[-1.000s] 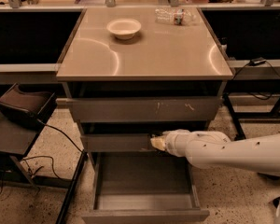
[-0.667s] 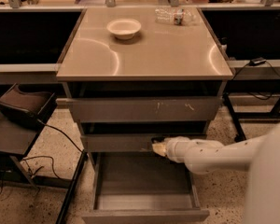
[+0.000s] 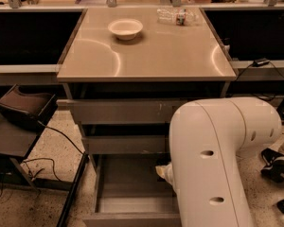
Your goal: Place rxbar chocolate into bottom drawer
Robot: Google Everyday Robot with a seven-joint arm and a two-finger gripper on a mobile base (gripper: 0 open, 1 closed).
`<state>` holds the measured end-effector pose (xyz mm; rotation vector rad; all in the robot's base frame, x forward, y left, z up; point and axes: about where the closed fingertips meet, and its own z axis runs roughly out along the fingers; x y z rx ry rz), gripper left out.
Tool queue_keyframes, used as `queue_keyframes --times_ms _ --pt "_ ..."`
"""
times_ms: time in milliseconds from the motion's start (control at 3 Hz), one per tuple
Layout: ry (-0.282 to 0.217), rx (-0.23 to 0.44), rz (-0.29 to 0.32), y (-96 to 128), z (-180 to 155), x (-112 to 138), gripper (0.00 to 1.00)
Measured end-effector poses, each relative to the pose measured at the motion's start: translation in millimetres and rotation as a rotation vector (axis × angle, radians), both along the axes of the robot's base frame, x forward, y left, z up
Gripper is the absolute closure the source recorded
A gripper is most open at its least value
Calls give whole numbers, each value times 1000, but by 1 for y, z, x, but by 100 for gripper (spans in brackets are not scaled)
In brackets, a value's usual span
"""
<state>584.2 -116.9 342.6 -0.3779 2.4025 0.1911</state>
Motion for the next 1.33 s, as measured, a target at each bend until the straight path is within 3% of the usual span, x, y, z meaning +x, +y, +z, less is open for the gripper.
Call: queue_keyframes --times_ms 333,667,1000,1333 --pt "1 1 4 1 2 0 100" --pt "-26 52 -16 -17 -14 1 100" --pt "15 164 -110 -56 -73 -8 100" --pt "104 217 -122 -65 -131 -11 100"
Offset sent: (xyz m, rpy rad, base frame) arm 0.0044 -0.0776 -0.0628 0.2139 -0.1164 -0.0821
